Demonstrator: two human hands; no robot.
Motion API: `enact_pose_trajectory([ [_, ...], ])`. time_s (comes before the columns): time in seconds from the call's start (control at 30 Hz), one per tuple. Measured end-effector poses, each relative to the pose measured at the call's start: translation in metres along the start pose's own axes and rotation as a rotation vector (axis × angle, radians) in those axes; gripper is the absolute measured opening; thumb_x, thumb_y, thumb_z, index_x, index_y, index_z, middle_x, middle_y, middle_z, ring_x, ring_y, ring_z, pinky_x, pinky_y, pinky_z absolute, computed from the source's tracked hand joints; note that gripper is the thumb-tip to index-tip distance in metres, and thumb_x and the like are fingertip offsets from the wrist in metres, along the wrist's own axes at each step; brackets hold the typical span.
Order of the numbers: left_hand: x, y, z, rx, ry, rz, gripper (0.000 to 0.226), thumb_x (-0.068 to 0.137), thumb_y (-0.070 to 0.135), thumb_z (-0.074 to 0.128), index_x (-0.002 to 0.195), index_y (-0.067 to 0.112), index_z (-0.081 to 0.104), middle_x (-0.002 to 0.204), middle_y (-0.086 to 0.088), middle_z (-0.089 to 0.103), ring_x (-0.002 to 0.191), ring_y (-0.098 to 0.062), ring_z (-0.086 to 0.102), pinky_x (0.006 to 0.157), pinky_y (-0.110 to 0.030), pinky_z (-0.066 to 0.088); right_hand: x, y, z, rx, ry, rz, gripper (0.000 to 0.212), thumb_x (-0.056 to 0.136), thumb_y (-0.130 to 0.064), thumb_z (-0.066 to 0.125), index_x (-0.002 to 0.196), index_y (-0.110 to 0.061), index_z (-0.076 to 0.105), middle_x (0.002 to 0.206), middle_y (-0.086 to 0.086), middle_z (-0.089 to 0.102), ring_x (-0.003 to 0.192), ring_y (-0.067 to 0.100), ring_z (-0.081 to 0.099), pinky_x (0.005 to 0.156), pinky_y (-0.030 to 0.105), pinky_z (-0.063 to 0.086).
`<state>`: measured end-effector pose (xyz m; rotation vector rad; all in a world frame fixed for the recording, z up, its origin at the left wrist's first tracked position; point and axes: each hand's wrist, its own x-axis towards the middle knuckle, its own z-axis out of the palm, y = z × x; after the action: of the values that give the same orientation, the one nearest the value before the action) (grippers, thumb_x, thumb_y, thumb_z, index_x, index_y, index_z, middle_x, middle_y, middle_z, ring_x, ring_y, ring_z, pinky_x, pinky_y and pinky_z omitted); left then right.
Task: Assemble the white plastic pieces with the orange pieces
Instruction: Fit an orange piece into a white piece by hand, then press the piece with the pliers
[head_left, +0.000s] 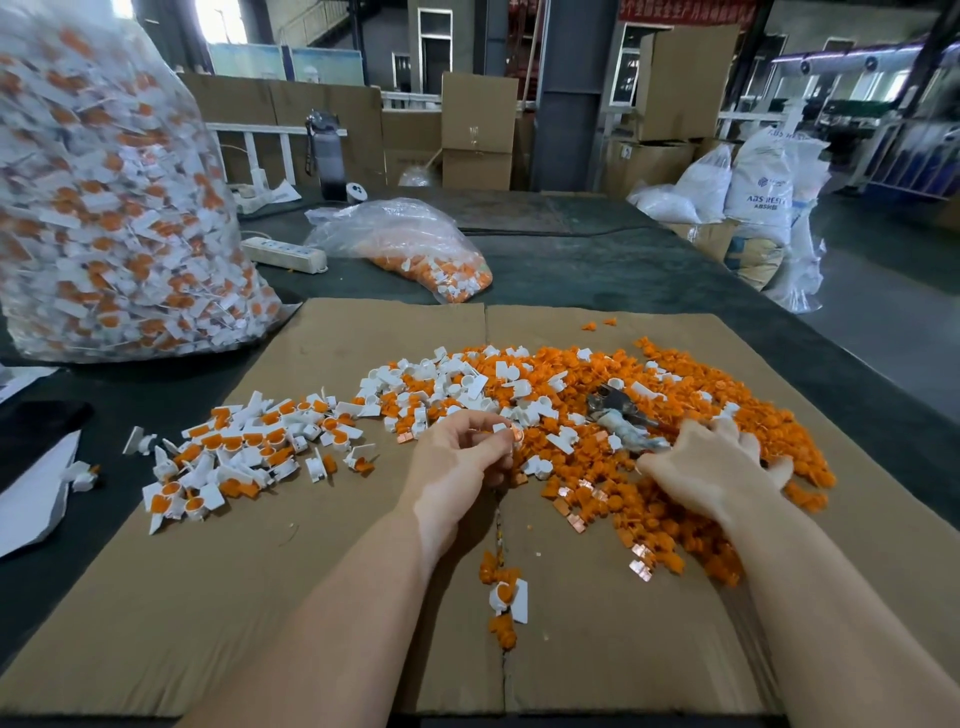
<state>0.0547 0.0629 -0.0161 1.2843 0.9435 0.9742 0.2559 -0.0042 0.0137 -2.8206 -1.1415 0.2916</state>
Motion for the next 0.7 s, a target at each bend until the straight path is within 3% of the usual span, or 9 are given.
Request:
enact_pose_trajectory([
  [0.1, 0.001, 0.002, 0.001, 0.005, 0.006, -0.025, 0.012, 0.088, 0.012, 0.062, 0.100, 0.015, 0.064, 0.070, -0.001, 0.065, 0.061, -0.003, 0.061, 0.055, -0.014, 0.048, 0.002, -0.002, 0.000, -0.094, 0.070, -0.030, 0.059, 0.081, -0.062, 0.048, 0.124, -0.021, 0.047, 0.146, 0.013, 0.029, 0.134, 0.032, 0.024, 0.109, 0.056, 0.012],
  [0.2, 0.002, 0.004, 0.000, -0.039, 0.020, -0.061, 0.013, 0.089, 0.013, 0.062, 0.101, 0.016, 0.063, 0.078, -0.004, 0.067, 0.071, -0.008, 0.063, 0.060, -0.017, 0.050, -0.003, -0.002, 0.001, -0.083, 0.183, -0.097, 0.051, 0.085, -0.058, 0.046, 0.116, -0.017, 0.047, 0.134, 0.012, 0.042, 0.125, 0.030, 0.037, 0.102, 0.049, 0.028],
  [0.33, 0.005, 0.008, 0.000, -0.137, 0.026, -0.111, 0.015, 0.089, 0.012, 0.062, 0.104, 0.011, 0.063, 0.077, -0.006, 0.066, 0.067, -0.010, 0.063, 0.058, -0.018, 0.051, -0.020, -0.007, -0.009, 0.044, 0.254, -0.263, 0.038, 0.091, -0.054, 0.041, 0.098, -0.017, 0.042, 0.102, 0.003, 0.054, 0.089, 0.019, 0.050, 0.070, 0.032, 0.042],
  [0.43, 0.005, 0.010, -0.001, -0.218, 0.020, -0.146, 0.017, 0.088, 0.010, 0.063, 0.105, 0.007, 0.062, 0.074, -0.008, 0.064, 0.064, -0.012, 0.062, 0.057, -0.018, 0.052, -0.038, -0.022, -0.021, 0.189, 0.090, -0.397, 0.034, 0.094, -0.051, 0.036, 0.095, -0.019, 0.047, 0.080, -0.005, 0.048, 0.068, 0.008, 0.048, 0.053, 0.025, 0.034],
  [0.57, 0.005, 0.011, -0.003, -0.264, 0.035, -0.159, 0.016, 0.088, 0.005, 0.061, 0.104, 0.003, 0.061, 0.076, -0.014, 0.061, 0.065, -0.018, 0.059, 0.057, -0.021, 0.053, -0.061, -0.037, -0.025, 0.295, -0.177, -0.514, 0.039, 0.096, -0.043, 0.039, 0.077, -0.010, 0.052, 0.071, 0.003, 0.045, 0.061, 0.015, 0.044, 0.055, 0.030, 0.030],
  [0.7, 0.004, 0.011, -0.004, -0.277, 0.055, -0.181, 0.011, 0.089, 0.005, 0.060, 0.099, 0.004, 0.062, 0.074, -0.013, 0.061, 0.062, -0.018, 0.058, 0.060, -0.025, 0.055, -0.067, -0.043, -0.023, 0.329, -0.292, -0.539, 0.038, 0.098, -0.035, 0.040, 0.068, -0.011, 0.045, 0.065, 0.008, 0.041, 0.054, 0.016, 0.036, 0.055, 0.029, 0.028],
])
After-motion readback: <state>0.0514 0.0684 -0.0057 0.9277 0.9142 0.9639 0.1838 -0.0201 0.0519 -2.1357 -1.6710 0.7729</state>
